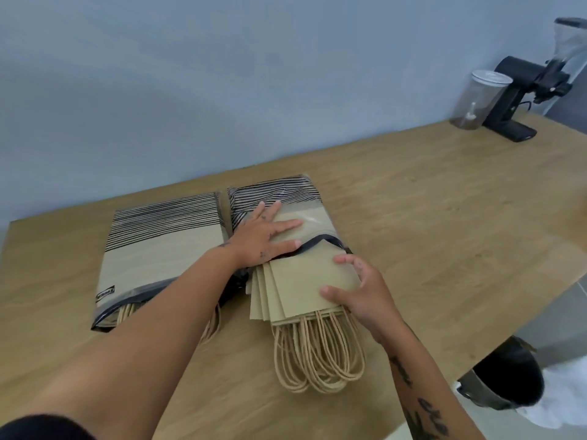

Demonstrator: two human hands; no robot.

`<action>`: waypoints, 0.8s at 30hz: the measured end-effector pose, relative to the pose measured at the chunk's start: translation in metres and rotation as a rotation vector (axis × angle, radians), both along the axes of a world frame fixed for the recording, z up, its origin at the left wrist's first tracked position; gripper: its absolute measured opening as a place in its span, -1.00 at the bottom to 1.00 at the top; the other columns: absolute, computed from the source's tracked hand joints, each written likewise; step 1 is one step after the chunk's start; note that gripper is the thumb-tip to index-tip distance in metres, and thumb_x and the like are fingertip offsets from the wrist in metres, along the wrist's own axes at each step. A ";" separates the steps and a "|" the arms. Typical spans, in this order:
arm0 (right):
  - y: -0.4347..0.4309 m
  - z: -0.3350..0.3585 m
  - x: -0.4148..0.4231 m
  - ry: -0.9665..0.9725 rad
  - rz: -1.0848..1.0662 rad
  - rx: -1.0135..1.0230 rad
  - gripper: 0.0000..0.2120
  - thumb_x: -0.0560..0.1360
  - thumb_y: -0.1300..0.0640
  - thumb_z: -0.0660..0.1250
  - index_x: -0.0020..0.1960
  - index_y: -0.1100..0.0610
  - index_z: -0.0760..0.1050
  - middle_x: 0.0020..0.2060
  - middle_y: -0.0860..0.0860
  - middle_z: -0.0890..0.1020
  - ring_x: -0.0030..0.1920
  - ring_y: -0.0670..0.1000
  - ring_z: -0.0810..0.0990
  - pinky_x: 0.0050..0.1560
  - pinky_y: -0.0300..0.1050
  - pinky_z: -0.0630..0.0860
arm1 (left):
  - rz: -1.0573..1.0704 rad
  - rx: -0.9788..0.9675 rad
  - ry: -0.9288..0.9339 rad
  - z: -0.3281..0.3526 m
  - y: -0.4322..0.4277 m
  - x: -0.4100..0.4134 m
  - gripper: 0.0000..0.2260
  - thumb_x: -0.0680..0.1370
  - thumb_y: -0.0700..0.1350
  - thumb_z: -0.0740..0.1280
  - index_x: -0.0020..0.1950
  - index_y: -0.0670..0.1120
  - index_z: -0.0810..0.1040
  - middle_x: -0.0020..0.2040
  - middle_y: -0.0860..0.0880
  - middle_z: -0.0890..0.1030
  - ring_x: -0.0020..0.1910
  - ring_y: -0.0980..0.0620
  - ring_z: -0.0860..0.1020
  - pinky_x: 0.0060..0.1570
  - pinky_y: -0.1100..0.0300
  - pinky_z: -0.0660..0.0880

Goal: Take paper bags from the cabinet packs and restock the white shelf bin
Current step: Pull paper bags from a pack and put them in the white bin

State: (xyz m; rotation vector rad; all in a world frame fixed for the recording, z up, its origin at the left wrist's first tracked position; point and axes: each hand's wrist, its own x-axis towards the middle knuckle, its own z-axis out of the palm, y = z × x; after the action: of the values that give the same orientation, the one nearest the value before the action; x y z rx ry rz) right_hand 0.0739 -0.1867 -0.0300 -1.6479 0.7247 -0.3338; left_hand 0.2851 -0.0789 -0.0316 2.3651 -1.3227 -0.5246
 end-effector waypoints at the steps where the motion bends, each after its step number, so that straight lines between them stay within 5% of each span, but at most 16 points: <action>1: 0.004 -0.001 -0.006 -0.001 -0.009 0.010 -0.52 0.25 0.24 0.54 0.10 -0.01 0.48 0.12 -0.04 0.57 0.11 0.00 0.56 0.15 0.09 0.54 | 0.003 0.006 0.000 0.001 0.000 -0.002 -0.49 0.48 0.31 0.16 0.41 0.35 0.16 0.56 0.05 -0.14 0.51 -0.06 -0.25 0.44 -0.13 -0.19; 9: 0.014 -0.015 -0.033 -0.115 0.074 0.116 -0.55 0.34 0.27 0.48 0.15 -0.05 0.48 0.11 -0.14 0.56 0.00 -0.27 0.59 -0.11 -0.33 0.56 | 0.116 -0.234 -0.104 0.004 0.026 -0.043 -0.53 0.51 0.18 0.24 0.42 0.21 0.28 0.56 -0.02 -0.05 0.53 -0.03 -0.17 0.45 -0.10 -0.16; 17: 0.002 -0.022 -0.025 -0.179 0.150 0.357 -0.51 0.25 0.22 0.47 0.15 -0.02 0.53 0.20 -0.04 0.57 0.11 -0.06 0.61 -0.02 -0.18 0.59 | 0.482 -0.538 0.132 -0.024 0.076 -0.133 -0.39 0.47 0.04 0.37 0.46 0.11 0.18 0.50 0.13 -0.02 0.49 0.21 -0.09 0.39 0.26 -0.02; 24: 0.012 -0.027 -0.024 -0.163 0.172 0.331 -0.42 0.14 0.08 0.55 0.14 -0.16 0.54 0.19 -0.12 0.56 0.16 -0.05 0.59 0.10 -0.09 0.57 | 0.505 -0.443 0.226 -0.027 0.072 -0.147 -0.31 0.46 0.13 0.35 0.49 0.15 0.06 0.55 0.05 -0.10 0.47 0.23 -0.08 0.32 0.34 -0.06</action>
State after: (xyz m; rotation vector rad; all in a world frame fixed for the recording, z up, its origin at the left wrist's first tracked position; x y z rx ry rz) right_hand 0.0497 -0.1745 -0.0575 -1.3407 0.4819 -0.2090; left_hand 0.1381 -0.0073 -0.0583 2.0776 -0.6230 -0.2933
